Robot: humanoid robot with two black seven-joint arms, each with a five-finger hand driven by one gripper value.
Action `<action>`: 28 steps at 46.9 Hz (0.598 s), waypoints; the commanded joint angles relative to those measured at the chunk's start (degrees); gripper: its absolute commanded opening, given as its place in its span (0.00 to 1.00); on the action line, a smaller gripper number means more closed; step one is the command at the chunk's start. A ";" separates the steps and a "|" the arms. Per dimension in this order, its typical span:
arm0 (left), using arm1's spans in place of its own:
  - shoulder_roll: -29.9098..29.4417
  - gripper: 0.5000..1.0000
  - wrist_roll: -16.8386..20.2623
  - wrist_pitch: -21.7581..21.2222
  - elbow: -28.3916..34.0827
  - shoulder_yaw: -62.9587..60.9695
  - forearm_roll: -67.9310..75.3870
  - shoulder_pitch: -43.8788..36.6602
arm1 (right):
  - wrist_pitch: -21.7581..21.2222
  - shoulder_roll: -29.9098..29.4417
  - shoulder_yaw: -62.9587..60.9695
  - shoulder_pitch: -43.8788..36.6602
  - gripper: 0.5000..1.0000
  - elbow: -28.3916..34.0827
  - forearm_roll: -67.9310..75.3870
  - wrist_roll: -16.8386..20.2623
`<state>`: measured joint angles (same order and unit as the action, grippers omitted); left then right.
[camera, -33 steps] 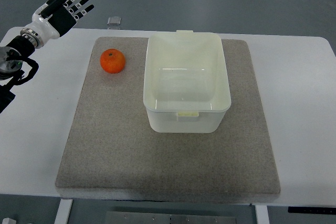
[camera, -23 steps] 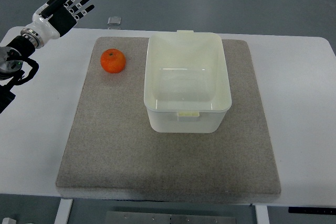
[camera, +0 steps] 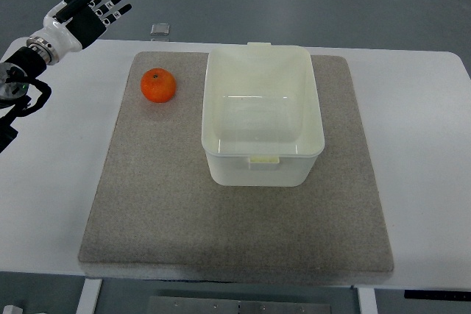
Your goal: Put orange in box with left hand
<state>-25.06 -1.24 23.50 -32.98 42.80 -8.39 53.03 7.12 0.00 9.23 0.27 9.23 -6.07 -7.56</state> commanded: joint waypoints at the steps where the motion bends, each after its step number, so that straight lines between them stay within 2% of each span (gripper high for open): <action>1: -0.25 0.98 1.32 0.06 0.02 0.10 8.63 1.11 | 0.00 0.00 0.00 0.00 0.86 0.00 0.00 0.00; 8: -2.27 0.98 4.22 0.06 -0.42 0.01 24.89 2.08 | 0.00 0.00 0.00 0.00 0.86 0.00 0.00 0.00; 21: -7.11 0.98 4.40 0.23 -8.68 -5.34 51.96 3.31 | 0.00 0.00 0.00 0.00 0.86 0.00 0.00 0.00; 28: -8.16 0.98 4.40 0.15 -11.49 -11.50 60.32 5.77 | 0.00 0.00 0.00 0.00 0.86 0.00 0.00 0.00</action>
<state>-33.08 3.16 23.70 -43.60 34.10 48.98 57.58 7.12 0.00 9.23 0.27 9.23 -6.06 -7.55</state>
